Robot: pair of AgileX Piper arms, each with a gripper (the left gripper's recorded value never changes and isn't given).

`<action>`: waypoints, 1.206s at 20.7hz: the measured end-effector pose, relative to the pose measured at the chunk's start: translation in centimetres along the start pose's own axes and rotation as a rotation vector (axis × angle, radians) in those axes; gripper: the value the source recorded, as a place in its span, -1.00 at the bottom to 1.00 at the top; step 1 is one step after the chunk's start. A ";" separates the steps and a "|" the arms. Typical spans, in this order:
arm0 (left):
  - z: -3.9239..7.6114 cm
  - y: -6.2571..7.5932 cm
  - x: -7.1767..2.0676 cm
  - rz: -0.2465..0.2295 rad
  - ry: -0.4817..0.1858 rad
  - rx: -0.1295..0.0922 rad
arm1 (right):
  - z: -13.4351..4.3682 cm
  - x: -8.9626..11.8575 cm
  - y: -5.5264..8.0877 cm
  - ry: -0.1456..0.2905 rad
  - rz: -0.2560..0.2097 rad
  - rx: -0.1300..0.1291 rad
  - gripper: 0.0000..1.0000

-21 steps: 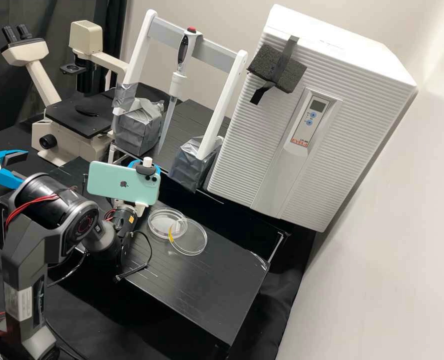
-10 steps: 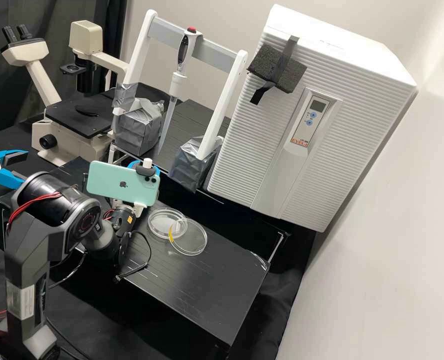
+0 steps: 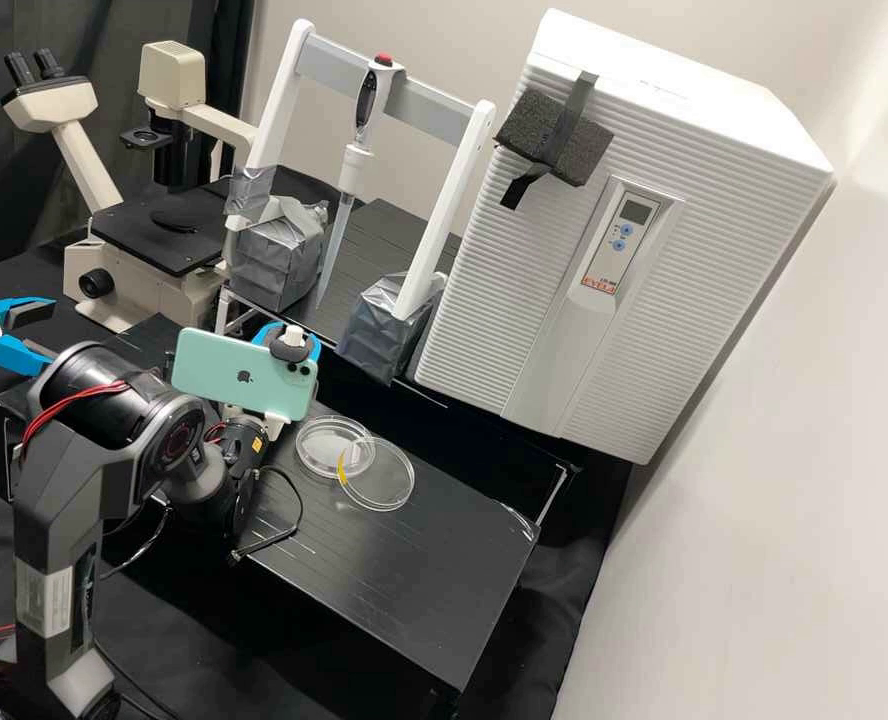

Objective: Close the bottle

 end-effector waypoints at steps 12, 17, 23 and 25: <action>0.0 0.0 0.00 0.000 0.000 0.000 | 0.0 -0.2 -0.5 -0.009 -0.016 0.006 1.00; 0.0 0.0 0.00 0.000 0.000 0.000 | -0.5 -0.8 -0.5 -0.002 -0.012 -0.013 1.00; 0.0 0.0 0.02 -0.001 -0.002 0.000 | -0.9 -1.1 -0.3 0.009 -0.004 -0.027 1.00; 0.0 0.0 0.02 -0.001 -0.002 0.000 | -1.1 -1.1 -0.1 0.016 0.003 -0.041 1.00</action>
